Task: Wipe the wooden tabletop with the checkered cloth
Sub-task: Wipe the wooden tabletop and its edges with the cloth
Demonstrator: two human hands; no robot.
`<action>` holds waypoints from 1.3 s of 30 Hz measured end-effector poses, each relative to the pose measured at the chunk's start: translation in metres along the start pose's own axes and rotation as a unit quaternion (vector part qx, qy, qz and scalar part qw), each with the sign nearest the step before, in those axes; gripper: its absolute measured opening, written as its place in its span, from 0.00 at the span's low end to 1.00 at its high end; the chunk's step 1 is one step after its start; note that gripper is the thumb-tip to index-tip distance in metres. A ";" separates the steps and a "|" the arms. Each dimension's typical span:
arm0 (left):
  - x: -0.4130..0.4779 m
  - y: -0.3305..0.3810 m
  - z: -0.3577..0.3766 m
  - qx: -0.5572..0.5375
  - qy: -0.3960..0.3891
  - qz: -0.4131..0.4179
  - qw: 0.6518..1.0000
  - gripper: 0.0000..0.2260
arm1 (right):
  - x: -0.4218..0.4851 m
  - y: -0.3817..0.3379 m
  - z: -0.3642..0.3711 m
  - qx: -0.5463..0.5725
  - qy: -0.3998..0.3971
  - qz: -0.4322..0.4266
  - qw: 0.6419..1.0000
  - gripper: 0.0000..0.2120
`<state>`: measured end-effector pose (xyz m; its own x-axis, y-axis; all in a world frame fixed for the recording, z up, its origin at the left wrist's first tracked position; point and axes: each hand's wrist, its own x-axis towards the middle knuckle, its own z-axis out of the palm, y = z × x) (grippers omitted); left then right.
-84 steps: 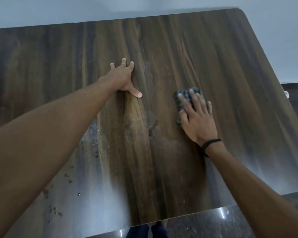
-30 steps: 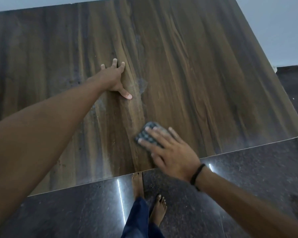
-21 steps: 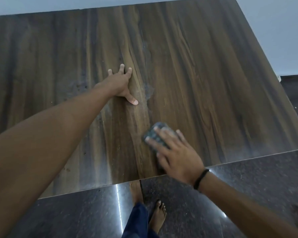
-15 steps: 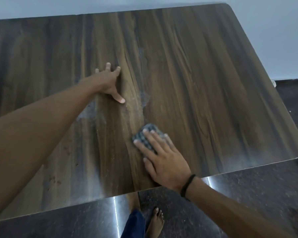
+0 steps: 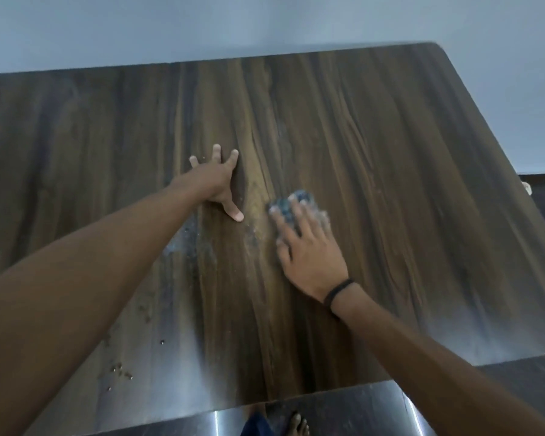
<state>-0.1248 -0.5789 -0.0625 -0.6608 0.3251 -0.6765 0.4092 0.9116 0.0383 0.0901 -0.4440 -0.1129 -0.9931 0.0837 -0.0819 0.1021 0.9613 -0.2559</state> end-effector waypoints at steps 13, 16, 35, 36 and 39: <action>0.023 -0.037 -0.031 0.004 -0.028 -0.030 0.999 0.68 | 0.090 0.022 -0.011 0.002 0.054 0.068 0.996 0.27; 0.024 -0.040 -0.031 0.000 -0.029 -0.023 0.999 0.68 | 0.089 0.003 -0.005 -0.004 0.021 -0.013 1.000 0.27; 0.031 -0.036 -0.038 0.004 -0.071 -0.023 0.997 0.70 | 0.169 0.019 -0.019 -0.001 0.021 0.001 1.000 0.27; 0.032 -0.036 -0.037 0.002 -0.073 -0.024 0.997 0.70 | 0.177 0.021 -0.023 0.007 0.028 0.050 0.998 0.27; 0.036 -0.038 -0.034 0.002 -0.069 -0.017 0.997 0.71 | 0.175 0.005 -0.016 0.012 0.016 -0.001 1.000 0.28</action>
<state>-0.1856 -0.5936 -0.0628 -0.5813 0.2568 -0.7721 0.3915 0.9201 0.0113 -0.0845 -0.4200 -0.1129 -0.9947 0.0902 -0.0500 0.1006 0.9548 -0.2799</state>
